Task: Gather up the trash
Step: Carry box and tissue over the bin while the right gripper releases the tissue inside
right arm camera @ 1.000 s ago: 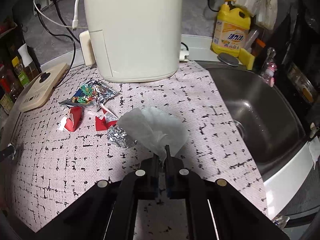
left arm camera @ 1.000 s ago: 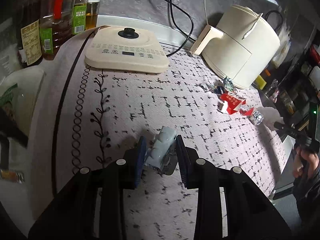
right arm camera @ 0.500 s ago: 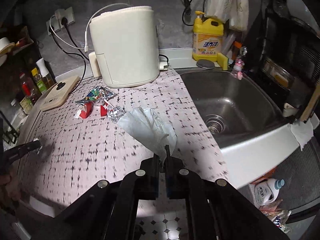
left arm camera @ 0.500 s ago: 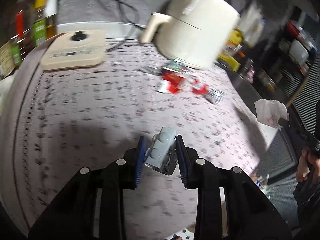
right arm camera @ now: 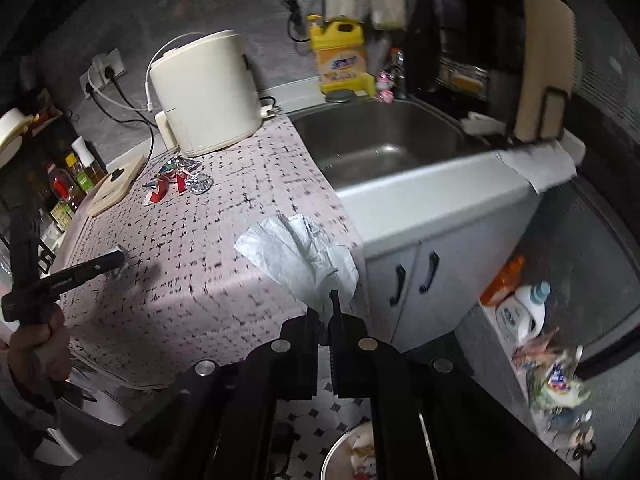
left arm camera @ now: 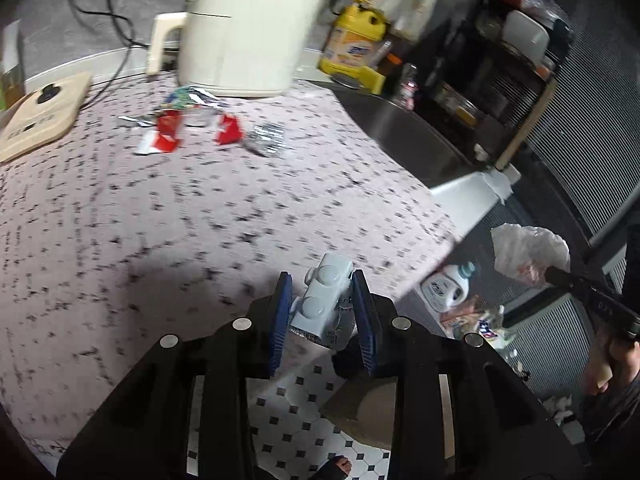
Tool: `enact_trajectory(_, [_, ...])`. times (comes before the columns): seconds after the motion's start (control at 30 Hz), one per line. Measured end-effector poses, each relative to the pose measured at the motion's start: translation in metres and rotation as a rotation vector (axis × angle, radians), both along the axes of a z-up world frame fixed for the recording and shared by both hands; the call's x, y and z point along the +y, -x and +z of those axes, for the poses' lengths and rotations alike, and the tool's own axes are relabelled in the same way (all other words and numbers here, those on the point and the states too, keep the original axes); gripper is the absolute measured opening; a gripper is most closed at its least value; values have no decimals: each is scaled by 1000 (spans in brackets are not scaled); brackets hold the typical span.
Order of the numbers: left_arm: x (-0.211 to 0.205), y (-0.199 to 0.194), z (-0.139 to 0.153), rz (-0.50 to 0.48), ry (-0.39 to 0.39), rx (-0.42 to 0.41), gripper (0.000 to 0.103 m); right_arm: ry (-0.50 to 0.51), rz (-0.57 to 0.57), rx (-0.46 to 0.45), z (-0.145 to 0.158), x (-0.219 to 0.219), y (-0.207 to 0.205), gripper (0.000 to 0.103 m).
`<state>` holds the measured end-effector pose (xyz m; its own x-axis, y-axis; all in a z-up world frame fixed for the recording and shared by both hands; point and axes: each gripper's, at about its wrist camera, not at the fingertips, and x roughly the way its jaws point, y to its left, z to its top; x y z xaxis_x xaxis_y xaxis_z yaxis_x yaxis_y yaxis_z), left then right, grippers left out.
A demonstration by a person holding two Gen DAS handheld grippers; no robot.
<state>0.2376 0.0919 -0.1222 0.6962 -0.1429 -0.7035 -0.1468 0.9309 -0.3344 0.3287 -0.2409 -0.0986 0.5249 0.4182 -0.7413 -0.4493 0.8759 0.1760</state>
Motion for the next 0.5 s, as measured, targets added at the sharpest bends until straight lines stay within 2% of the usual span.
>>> enact_trajectory(0.17, [-58,-6,-8,-103,-8,21,31,-24,-52,53,-18,-44,20,5])
enact_trajectory(0.5, [-147,-7,-31,-245,-3,84,31,-31,-127,168,-65,-116,56,6])
